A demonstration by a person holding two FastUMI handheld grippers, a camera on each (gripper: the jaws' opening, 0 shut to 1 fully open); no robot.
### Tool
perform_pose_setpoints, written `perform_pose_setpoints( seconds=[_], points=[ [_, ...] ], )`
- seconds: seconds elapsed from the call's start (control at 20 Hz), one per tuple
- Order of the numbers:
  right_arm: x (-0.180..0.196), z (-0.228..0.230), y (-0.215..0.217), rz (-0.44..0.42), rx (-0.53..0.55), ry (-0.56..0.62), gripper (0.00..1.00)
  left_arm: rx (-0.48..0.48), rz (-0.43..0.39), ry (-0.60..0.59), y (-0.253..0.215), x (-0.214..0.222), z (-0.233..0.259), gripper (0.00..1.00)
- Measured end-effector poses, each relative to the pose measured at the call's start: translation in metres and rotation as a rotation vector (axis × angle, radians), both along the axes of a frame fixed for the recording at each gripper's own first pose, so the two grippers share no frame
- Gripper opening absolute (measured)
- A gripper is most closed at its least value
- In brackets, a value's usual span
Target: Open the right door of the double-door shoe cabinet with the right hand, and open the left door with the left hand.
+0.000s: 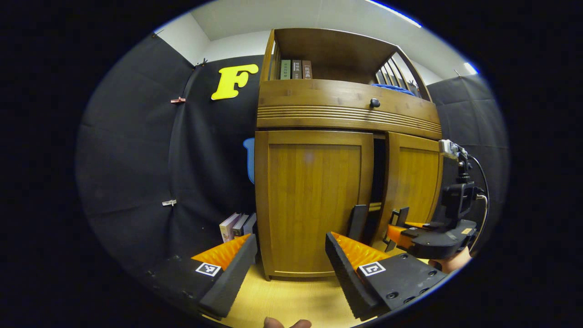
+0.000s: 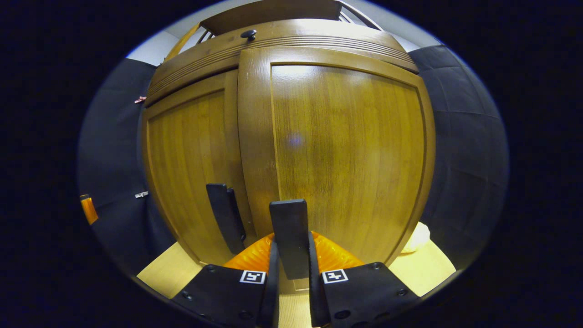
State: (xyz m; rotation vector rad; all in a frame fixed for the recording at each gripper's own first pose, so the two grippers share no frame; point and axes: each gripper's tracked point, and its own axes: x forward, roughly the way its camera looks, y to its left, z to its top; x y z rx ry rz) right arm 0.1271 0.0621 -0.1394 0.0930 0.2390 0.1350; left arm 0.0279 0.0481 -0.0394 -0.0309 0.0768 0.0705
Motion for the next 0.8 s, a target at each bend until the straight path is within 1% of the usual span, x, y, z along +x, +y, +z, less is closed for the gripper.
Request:
perform_pose_setpoints(
  seconds=[0.15,0.45,0.65,0.8],
  points=[
    [-0.022,0.002,-0.012,0.003,0.003,0.0,0.3,0.005,-0.006,-0.005,-0.008,-0.008,0.004,0.94],
    [-0.066,0.006,-0.044,-0.027,0.012,0.003,0.3,0.008,-0.021,-0.006,-0.027,-0.026,0.004,0.94],
    [-0.09,0.009,-0.069,-0.051,0.007,0.001,0.3,0.0,-0.032,-0.004,-0.04,-0.035,0.003,0.94],
    [-0.105,0.012,-0.088,-0.077,0.026,0.003,0.29,0.01,-0.039,-0.005,-0.049,-0.039,0.003,0.94]
  ],
)
